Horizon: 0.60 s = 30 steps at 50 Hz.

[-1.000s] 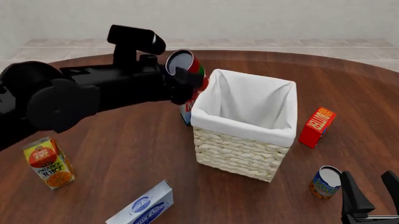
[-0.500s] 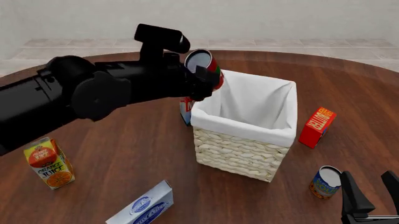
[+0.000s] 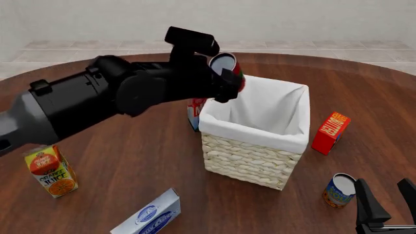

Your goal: Pick up the tomato sauce, and put it in the basket.

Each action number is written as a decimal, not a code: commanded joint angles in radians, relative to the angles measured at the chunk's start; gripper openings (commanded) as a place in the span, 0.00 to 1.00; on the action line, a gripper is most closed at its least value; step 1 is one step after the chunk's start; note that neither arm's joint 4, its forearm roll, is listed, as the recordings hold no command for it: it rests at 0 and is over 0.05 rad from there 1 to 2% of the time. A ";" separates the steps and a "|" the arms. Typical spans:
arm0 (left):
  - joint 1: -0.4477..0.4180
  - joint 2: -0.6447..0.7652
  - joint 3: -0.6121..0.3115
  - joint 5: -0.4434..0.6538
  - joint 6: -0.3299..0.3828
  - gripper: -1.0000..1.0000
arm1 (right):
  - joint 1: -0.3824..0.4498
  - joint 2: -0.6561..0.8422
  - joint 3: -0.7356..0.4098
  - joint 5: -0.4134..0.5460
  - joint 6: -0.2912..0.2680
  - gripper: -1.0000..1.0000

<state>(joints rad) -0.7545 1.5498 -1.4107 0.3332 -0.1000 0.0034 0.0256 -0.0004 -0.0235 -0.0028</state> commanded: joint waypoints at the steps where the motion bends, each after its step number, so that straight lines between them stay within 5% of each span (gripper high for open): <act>1: 0.000 0.065 -0.054 0.000 0.027 0.00 | 0.000 0.001 0.000 0.000 0.000 1.00; 30: -0.012 0.201 -0.190 0.029 0.073 0.00 | 0.000 0.000 0.000 0.000 0.000 1.00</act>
<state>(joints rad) -0.7593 1.7075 -1.5473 0.3485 -0.0553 0.0033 0.0255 -0.0004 -0.0234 -0.0029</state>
